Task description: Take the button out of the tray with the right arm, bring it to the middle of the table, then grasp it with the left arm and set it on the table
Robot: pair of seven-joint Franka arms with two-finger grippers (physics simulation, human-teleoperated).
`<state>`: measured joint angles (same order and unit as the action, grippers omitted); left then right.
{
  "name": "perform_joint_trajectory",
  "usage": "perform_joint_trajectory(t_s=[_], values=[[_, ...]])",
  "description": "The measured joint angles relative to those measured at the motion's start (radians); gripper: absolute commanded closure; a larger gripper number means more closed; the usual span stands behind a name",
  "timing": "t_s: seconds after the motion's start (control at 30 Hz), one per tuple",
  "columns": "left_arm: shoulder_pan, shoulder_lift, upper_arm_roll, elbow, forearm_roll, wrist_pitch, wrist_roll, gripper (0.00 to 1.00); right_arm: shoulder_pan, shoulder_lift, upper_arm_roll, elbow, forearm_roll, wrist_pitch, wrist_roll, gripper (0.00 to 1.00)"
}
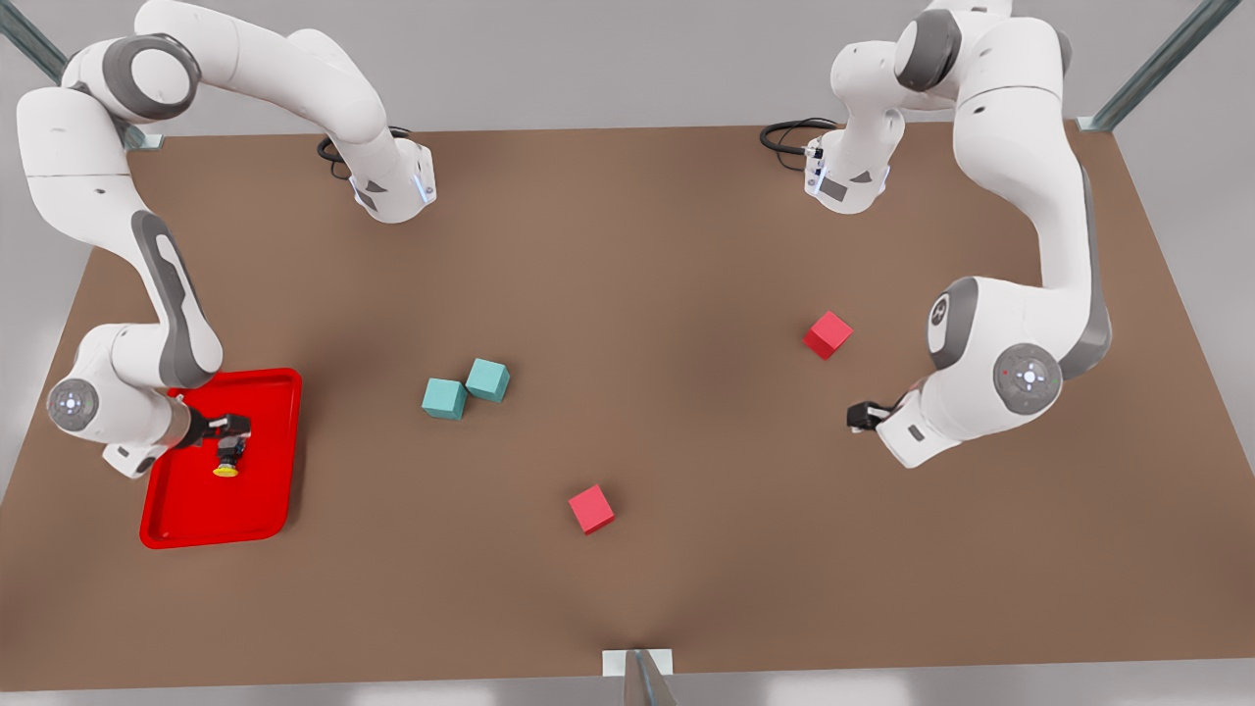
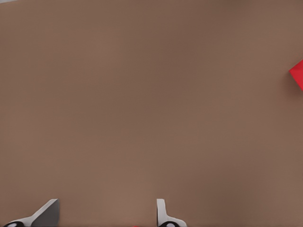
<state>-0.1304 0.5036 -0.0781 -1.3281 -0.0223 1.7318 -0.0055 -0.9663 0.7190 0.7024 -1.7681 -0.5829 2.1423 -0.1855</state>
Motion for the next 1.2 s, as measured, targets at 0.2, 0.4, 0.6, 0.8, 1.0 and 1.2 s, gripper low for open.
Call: perform_joint_trajectory(t_s=[0.2, 0.4, 0.6, 0.8, 1.0, 1.2], values=[[-0.004, 0.021, 0.0, 0.001, -0.001, 0.02, -0.005, 0.0, -0.02, 0.025, 0.015, -0.019, -0.046, 0.052, -0.013, 0.0], [-0.011, 0.029, 0.0, 0.001, 0.0, 0.028, -0.008, 0.0, -0.062, 0.045, 0.028, -0.049, -0.094, 0.088, -0.022, 0.0], [-0.011, 0.046, 0.0, 0.006, -0.001, 0.032, -0.01, 0.0, -0.068, 0.067, 0.03, -0.056, -0.113, 0.114, -0.028, 0.0], [-0.02, 0.056, 0.0, 0.008, -0.001, 0.034, -0.012, 0.0, -0.069, 0.093, 0.029, -0.056, -0.131, 0.127, -0.031, 0.0], [-0.02, 0.059, 0.0, 0.007, -0.001, 0.044, -0.013, 0.0, -0.071, 0.101, 0.029, -0.056, -0.143, 0.132, -0.034, 0.2], [-0.02, 0.058, 0.0, 0.007, -0.001, 0.05, -0.014, 0.0, -0.071, 0.102, 0.029, -0.056, -0.147, 0.135, -0.035, 0.2]])
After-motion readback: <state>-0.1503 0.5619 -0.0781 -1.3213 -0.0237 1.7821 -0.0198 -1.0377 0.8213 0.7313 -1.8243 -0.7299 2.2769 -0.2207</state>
